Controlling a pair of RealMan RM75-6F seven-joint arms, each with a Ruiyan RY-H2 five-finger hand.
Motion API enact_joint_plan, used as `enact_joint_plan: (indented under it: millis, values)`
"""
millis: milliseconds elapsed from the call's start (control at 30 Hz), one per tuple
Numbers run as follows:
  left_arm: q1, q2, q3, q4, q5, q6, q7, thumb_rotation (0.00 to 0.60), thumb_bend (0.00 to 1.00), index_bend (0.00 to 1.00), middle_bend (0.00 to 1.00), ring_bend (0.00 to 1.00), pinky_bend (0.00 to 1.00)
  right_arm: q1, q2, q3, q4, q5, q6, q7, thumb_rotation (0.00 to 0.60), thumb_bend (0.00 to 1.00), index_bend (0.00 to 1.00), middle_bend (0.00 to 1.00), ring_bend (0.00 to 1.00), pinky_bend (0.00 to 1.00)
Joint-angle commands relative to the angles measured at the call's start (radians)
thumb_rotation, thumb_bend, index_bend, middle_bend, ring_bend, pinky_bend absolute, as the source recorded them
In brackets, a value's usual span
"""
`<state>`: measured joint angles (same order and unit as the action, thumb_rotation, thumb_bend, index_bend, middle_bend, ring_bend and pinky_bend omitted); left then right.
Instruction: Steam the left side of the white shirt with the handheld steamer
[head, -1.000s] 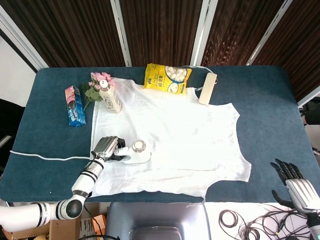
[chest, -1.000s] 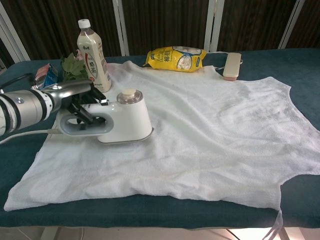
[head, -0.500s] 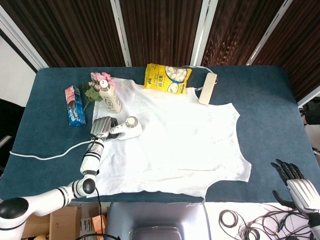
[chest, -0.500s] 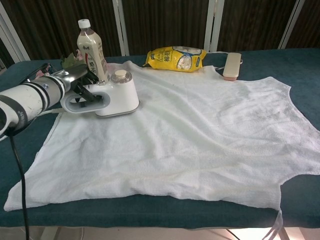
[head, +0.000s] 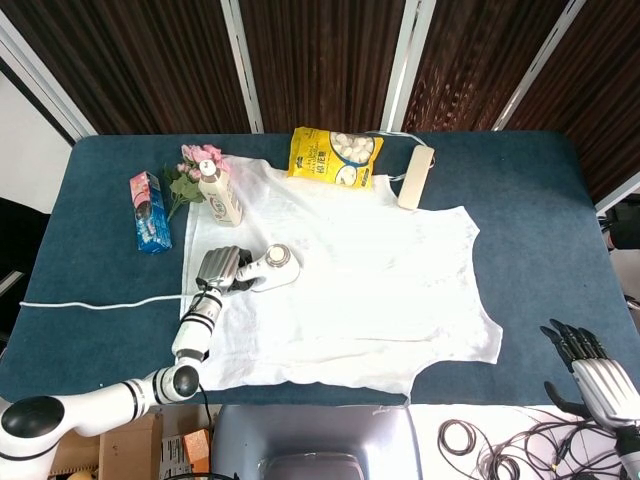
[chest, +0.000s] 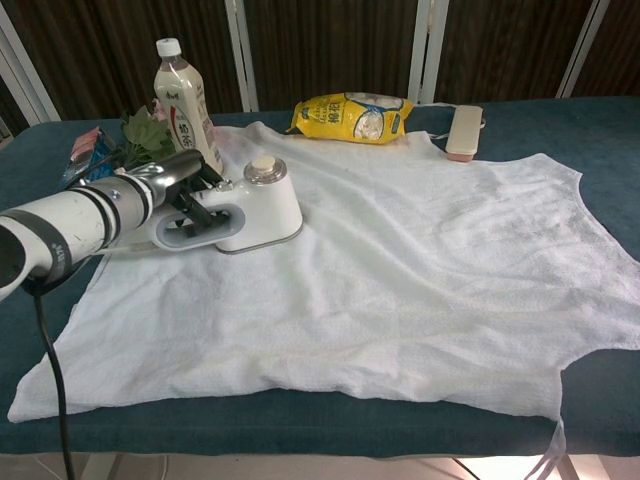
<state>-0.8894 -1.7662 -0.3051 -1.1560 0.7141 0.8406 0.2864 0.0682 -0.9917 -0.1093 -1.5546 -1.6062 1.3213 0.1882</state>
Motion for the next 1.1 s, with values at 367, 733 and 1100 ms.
enact_joint_plan:
  millis: [367,733,1100]
  values:
    - [0.098,0.173,0.15,-0.467,0.091,0.146,0.138,0.6,0.56,0.67,0.77,0.78,0.65,0.0,-0.005,0.002,-0.006,0.008,-0.002,-0.019,0.6,0.36,0.0,0.0,0.0,0.0]
    - [0.132,0.248,0.11,-0.493,0.134,0.195,0.074,0.6,0.56,0.67,0.77,0.78,0.65,-0.001,-0.005,0.003,-0.007,0.01,-0.001,-0.02,0.6,0.36,0.0,0.0,0.0,0.0]
    - [0.195,0.335,0.12,-0.239,0.25,0.071,-0.185,0.6,0.56,0.67,0.77,0.78,0.65,-0.004,-0.005,0.004,-0.008,0.009,0.006,-0.022,0.6,0.36,0.0,0.0,0.0,0.0]
